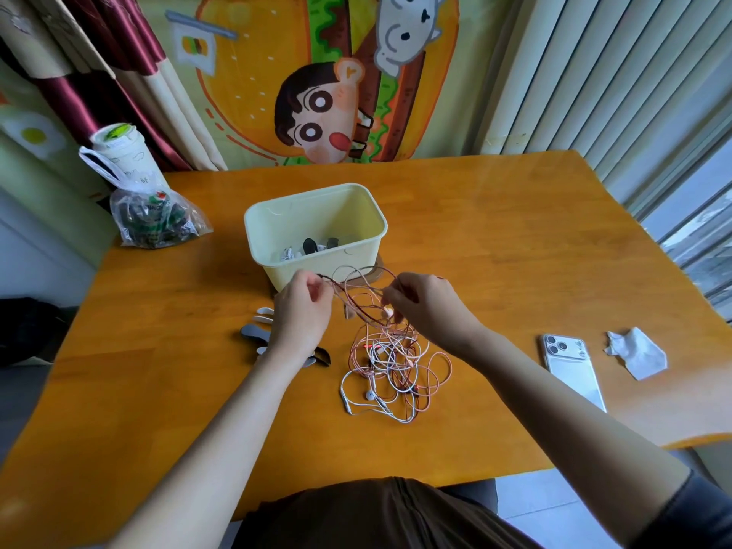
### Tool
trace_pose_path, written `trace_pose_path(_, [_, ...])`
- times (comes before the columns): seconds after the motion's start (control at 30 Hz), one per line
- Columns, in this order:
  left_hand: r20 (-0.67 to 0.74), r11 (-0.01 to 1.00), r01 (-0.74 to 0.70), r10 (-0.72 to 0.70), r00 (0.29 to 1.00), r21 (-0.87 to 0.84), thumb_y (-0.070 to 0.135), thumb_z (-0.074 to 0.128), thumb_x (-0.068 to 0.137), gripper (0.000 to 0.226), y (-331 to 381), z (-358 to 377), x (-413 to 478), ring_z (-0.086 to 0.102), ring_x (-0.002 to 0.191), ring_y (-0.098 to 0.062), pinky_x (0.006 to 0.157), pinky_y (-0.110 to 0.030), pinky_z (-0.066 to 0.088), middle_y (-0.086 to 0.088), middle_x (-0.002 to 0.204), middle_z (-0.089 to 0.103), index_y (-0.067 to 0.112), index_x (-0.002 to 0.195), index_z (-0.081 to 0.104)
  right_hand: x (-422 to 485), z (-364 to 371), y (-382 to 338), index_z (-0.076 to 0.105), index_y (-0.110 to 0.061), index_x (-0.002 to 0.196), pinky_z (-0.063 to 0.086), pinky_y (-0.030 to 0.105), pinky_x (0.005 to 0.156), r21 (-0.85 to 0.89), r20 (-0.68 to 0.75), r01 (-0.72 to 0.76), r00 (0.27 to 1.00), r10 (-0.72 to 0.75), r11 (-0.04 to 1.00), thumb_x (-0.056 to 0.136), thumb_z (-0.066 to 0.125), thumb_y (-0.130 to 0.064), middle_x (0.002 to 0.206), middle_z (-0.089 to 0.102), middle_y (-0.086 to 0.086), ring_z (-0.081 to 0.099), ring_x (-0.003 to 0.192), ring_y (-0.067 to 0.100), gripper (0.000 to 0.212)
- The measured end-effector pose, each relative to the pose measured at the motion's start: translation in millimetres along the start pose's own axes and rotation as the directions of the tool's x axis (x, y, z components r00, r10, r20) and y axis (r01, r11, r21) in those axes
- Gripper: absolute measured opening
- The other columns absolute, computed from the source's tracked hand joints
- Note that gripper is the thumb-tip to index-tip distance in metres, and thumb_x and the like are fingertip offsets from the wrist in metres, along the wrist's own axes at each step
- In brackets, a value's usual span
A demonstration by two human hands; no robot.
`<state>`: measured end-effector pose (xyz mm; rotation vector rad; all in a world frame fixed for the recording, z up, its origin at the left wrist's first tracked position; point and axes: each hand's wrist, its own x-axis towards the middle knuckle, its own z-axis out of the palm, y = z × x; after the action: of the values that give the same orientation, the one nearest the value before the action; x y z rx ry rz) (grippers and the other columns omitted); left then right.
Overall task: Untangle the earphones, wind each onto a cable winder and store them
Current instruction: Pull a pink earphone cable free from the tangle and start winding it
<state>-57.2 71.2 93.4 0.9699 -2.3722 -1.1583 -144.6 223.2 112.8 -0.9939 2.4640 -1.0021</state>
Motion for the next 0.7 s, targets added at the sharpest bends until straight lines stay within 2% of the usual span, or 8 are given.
trace_pose_path(0.03, [0.084, 0.967, 0.123, -0.107, 0.991, -0.222, 0.013, 0.048, 0.098, 0.015, 3, -1, 0, 0.062, 0.086, -0.023, 0.068, -0.024, 0.051, -0.006, 0.089, 0.065, 0.005, 0.096, 0.060, 0, 1, 1, 0.065, -0.011, 0.084, 0.036, 0.012, 0.044, 0.003, 0.014, -0.008, 1.000, 0.008, 1.000, 0.096, 0.051, -0.022, 0.059, 0.059, -0.013, 0.050, 0.045, -0.002, 0.021])
trace_pose_path(0.1, [0.263, 0.725, 0.322, -0.198, 0.944, -0.609, 0.006, 0.046, 0.097, 0.020, 11, -5, -2, 0.066, 0.076, -0.018, 0.072, -0.026, 0.055, -0.004, 0.076, 0.069, 0.005, 0.084, 0.061, 0, 3, 2, 0.065, -0.010, 0.084, 0.035, 0.013, 0.043, 0.000, 0.033, -0.033, 0.999, 0.033, 0.999, 0.095, 0.052, -0.022, 0.059, 0.060, -0.011, 0.049, 0.044, 0.001, 0.021])
trace_pose_path(0.2, [0.307, 0.602, 0.308, -0.109, 0.945, -0.736, 0.003, 0.047, 0.096, 0.020, 14, -7, -3, 0.062, 0.069, -0.012, 0.071, -0.025, 0.054, -0.001, 0.067, 0.063, 0.006, 0.081, 0.060, 2, 5, 3, 0.065, -0.010, 0.085, 0.035, 0.013, 0.042, -0.005, 0.035, -0.060, 0.998, 0.061, 0.998, 0.096, 0.050, -0.022, 0.057, 0.059, -0.010, 0.049, 0.043, 0.002, 0.022])
trace_pose_path(0.3, [0.309, 0.637, 0.279, -0.067, 0.949, -0.719, 0.005, 0.046, 0.097, 0.019, 10, -6, 0, 0.059, 0.076, -0.015, 0.071, -0.025, 0.051, -0.004, 0.076, 0.060, 0.009, 0.082, 0.057, 3, 4, 4, 0.064, -0.013, 0.083, 0.036, 0.011, 0.043, -0.014, 0.033, -0.076, 0.997, 0.076, 0.997, 0.097, 0.049, -0.021, 0.056, 0.058, -0.011, 0.049, 0.041, -0.002, 0.022])
trace_pose_path(0.4, [0.344, 0.661, 0.294, -0.058, 0.937, -0.690, 0.009, 0.047, 0.097, 0.020, 2, -6, 0, 0.053, 0.063, -0.013, 0.064, -0.028, 0.048, 0.003, 0.060, 0.051, 0.011, 0.078, 0.052, 3, 2, 5, 0.062, -0.014, 0.081, 0.036, 0.013, 0.043, -0.021, 0.009, -0.081, 0.997, 0.081, 0.996, 0.098, 0.047, -0.020, 0.055, 0.056, -0.011, 0.048, 0.041, 0.001, 0.023])
trace_pose_path(0.53, [0.275, 0.926, 0.129, -0.029, 0.961, -0.354, 0.019, 0.054, 0.096, 0.009, -9, -7, 2, 0.060, 0.065, -0.013, 0.057, -0.012, 0.048, -0.005, 0.079, 0.061, 0.013, 0.090, 0.057, 3, -1, 7, 0.062, -0.011, 0.083, 0.038, 0.016, 0.046, 0.007, -0.065, -0.090, 0.994, 0.090, 0.996, 0.098, 0.046, -0.019, 0.055, 0.056, -0.011, 0.050, 0.048, 0.005, 0.023])
trace_pose_path(0.6, [0.284, 0.958, 0.098, -0.018, 0.959, -0.271, 0.019, 0.055, 0.096, 0.011, -16, -6, 3, 0.060, 0.072, -0.013, 0.055, -0.007, 0.046, -0.009, 0.087, 0.064, 0.009, 0.095, 0.059, 3, 0, 7, 0.063, -0.009, 0.085, 0.038, 0.016, 0.046, 0.016, -0.062, -0.086, 0.994, 0.087, 0.996, 0.098, 0.046, -0.019, 0.056, 0.056, -0.010, 0.050, 0.047, 0.005, 0.024])
trace_pose_path(0.7, [0.349, 0.959, 0.147, -0.056, 0.936, -0.241, 0.019, 0.055, 0.095, 0.014, -18, -3, -1, 0.051, 0.070, -0.013, 0.054, -0.009, 0.042, -0.004, 0.073, 0.053, 0.008, 0.089, 0.061, 2, -1, 6, 0.064, -0.008, 0.085, 0.036, 0.012, 0.042, 0.027, -0.037, -0.079, 0.996, 0.080, 0.997, 0.098, 0.047, -0.019, 0.057, 0.058, -0.010, 0.048, 0.042, 0.002, 0.024])
